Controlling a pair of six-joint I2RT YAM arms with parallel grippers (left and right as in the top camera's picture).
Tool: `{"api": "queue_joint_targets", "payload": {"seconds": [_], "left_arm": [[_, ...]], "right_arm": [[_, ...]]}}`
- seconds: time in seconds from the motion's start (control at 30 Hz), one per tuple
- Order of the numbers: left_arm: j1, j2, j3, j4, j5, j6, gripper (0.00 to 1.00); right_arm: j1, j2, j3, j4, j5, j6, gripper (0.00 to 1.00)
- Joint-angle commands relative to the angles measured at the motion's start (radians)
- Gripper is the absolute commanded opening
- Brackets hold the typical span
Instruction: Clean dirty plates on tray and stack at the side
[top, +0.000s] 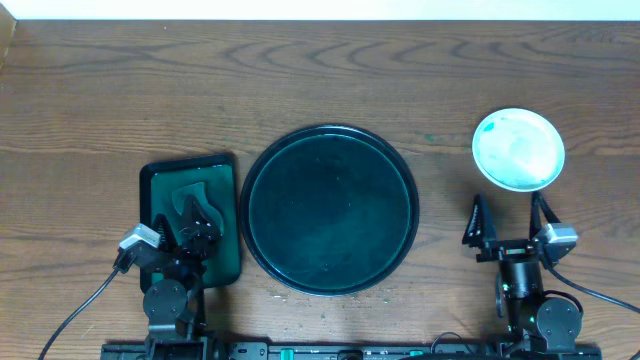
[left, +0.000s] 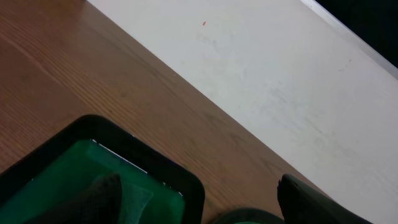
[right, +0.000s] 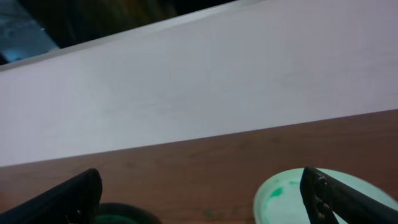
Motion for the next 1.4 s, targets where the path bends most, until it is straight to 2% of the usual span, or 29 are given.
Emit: {"api": "queue_joint_targets", "payload": {"seconds": [0.0,0.33,1.37], "left_arm": [[-0.004,-0.005,-0.018,-0.041,-0.005,-0.001,0.80],[-0.004,-0.005,-0.018,-0.041,-0.005,-0.001,0.80],[-0.004,0.001,-0.018,-0.041,-0.005,-0.001,0.80]], "right_arm": [[0.043,-0.010,-0.002,-0.013,0.037,-0.021,0.99],[0.043,-0.010,-0.002,-0.230,0.035,-0.048,0.99],[0.043,-0.010,-0.001,-0.228,0.035,-0.066,0.99]]}}
